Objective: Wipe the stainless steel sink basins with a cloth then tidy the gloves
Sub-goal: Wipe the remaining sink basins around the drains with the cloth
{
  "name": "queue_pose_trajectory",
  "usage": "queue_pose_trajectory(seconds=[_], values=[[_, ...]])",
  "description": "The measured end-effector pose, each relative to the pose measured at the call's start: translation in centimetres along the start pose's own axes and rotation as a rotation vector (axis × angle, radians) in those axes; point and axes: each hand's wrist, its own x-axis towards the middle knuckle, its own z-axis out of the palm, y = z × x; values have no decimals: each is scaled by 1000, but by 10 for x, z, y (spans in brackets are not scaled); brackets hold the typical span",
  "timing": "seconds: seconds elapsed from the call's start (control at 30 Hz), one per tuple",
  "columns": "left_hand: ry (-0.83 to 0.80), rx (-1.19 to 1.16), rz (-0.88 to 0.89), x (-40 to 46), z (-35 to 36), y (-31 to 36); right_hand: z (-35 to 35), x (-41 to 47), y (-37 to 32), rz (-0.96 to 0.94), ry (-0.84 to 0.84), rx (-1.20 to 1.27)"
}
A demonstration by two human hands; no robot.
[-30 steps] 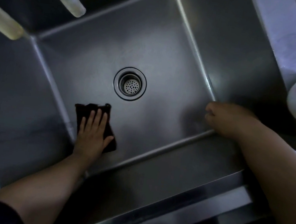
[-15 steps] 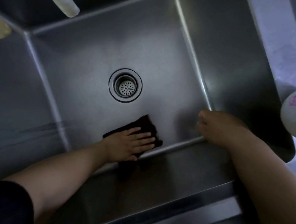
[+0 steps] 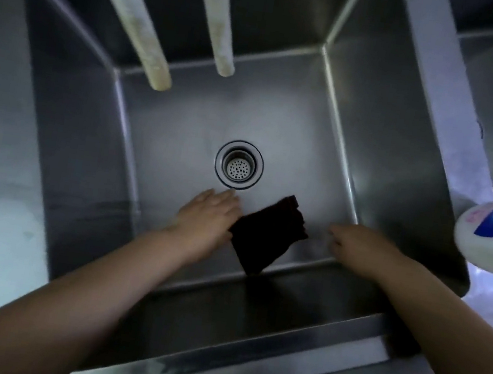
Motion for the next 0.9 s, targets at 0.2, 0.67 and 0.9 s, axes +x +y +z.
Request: queue_pose_trajectory(seconds=[0.2, 0.67, 0.9], values=[[150, 123, -221, -96, -53, -58, -13, 25, -73, -82, -219, 30], [386, 129, -426, -153, -44, -95, 87, 87, -181, -553, 192, -373], [454, 87, -424, -153, -38, -98, 96, 105, -261, -1062, 176, -504]])
